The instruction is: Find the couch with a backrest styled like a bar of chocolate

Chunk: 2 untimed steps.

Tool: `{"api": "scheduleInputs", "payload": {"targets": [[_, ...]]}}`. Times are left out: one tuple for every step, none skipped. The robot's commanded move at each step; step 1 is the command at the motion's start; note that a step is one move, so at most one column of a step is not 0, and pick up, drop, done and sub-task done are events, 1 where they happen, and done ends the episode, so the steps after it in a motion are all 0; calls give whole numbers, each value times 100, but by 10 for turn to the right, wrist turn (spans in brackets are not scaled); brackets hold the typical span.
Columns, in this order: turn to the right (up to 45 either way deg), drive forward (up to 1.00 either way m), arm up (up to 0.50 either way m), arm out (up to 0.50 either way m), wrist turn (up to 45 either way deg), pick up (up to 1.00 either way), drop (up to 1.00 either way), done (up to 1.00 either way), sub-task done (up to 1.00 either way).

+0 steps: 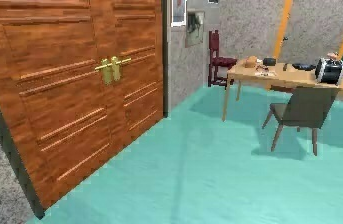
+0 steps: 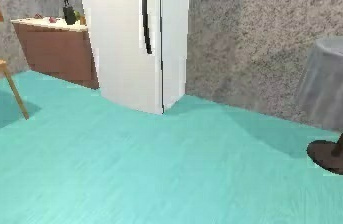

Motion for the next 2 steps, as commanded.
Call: {"api": "scheduleInputs", "payload": {"targets": [[450,0,0,0,0,0,0,0,0],[300,0,0,0,0,0,0,0,0]]}}
